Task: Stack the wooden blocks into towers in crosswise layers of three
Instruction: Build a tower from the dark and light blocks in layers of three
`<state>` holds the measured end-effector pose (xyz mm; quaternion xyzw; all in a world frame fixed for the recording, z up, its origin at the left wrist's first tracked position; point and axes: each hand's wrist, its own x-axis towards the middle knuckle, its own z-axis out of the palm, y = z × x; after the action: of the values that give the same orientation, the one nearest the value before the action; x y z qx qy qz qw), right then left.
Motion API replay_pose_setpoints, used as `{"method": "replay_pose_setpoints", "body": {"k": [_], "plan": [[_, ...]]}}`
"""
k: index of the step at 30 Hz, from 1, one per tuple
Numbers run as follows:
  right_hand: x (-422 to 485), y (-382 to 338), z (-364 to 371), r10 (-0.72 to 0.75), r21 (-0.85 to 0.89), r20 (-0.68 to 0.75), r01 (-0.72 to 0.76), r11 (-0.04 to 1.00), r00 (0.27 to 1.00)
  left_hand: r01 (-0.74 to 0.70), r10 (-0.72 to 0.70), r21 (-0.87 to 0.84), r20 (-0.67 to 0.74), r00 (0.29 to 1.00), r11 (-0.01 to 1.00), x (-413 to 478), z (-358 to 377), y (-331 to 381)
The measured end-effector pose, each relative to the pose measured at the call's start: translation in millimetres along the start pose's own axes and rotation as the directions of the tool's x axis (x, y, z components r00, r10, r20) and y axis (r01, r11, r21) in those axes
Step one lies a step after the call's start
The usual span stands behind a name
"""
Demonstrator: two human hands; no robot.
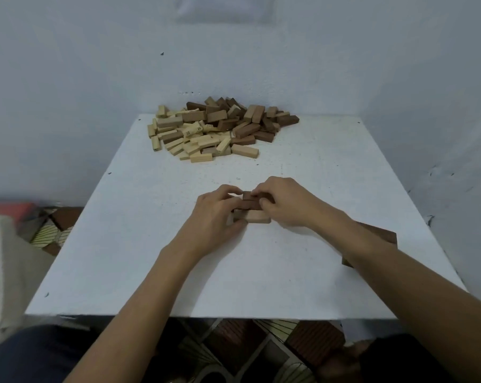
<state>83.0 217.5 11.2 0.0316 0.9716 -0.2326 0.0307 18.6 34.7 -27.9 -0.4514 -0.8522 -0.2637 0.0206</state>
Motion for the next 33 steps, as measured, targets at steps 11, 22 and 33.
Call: {"method": "replay_pose_setpoints", "body": {"k": [11, 22, 33], "plan": [[-48, -22, 43, -0.017, 0.14, -0.154, 0.039, 0.989, 0.988, 0.078, -0.07, -0.112, 0.066, 0.995, 0.991, -42, 4, 2], [-71, -11, 49, 0.061, 0.083, -0.214, -0.044, 0.996, 0.975, 0.209, -0.205, -0.028, 0.102, 0.973, 0.977, -51, -3, 11], [-89, -6, 53, 0.025, 0.166, -0.219, 0.013, 0.986, 0.975, 0.231, -0.2, -0.169, 0.183, 0.963, 0.958, -59, -20, 10]]}}
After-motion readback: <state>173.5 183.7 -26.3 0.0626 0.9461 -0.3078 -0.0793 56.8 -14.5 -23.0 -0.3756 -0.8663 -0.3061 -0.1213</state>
